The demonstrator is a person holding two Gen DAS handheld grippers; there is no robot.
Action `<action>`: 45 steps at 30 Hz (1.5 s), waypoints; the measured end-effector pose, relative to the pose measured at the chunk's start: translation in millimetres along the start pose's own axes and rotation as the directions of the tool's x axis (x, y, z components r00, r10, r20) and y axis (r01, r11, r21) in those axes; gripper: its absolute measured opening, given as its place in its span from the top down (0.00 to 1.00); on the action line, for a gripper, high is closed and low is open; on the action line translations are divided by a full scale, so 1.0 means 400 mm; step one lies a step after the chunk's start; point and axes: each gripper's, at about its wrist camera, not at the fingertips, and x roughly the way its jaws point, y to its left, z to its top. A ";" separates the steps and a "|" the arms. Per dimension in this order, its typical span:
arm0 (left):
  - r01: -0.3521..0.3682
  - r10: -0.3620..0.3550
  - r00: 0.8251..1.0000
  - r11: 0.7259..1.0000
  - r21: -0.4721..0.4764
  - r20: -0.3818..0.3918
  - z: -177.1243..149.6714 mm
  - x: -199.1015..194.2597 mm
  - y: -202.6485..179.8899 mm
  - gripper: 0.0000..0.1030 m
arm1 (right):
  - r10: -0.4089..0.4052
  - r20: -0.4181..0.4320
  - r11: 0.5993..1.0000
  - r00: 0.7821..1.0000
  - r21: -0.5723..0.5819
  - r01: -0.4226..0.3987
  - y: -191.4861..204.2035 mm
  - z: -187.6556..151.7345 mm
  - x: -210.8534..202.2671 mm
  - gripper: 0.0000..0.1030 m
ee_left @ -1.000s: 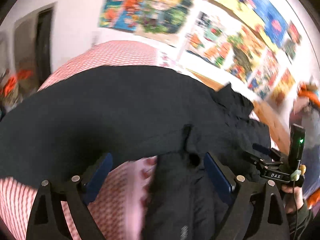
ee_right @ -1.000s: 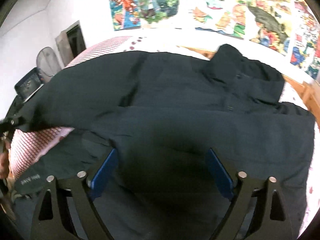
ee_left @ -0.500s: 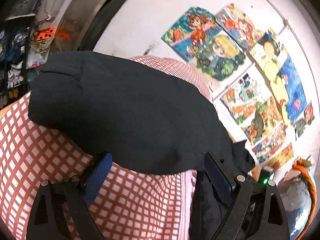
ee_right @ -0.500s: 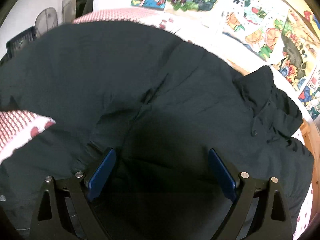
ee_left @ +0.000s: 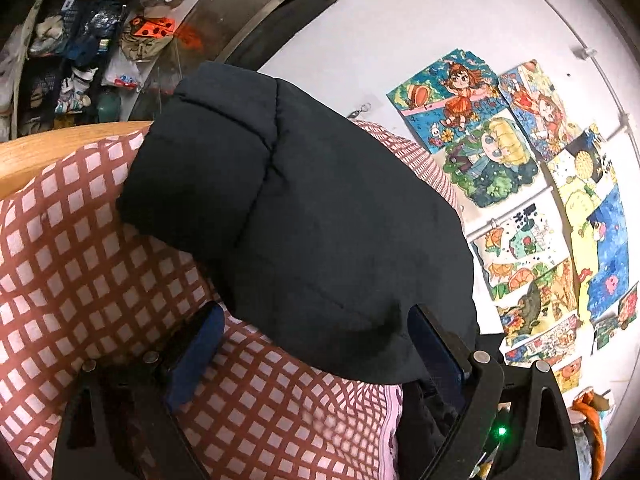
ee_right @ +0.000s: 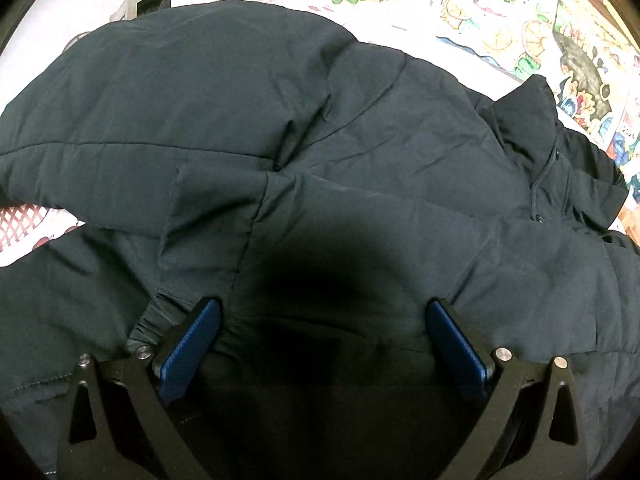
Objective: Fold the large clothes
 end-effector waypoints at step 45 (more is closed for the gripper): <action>0.340 -0.317 0.918 0.321 0.884 -0.238 -0.338 -0.234 -0.812 0.94 | -0.083 0.121 0.952 0.989 0.303 0.042 -0.414 -0.199 -0.405 0.02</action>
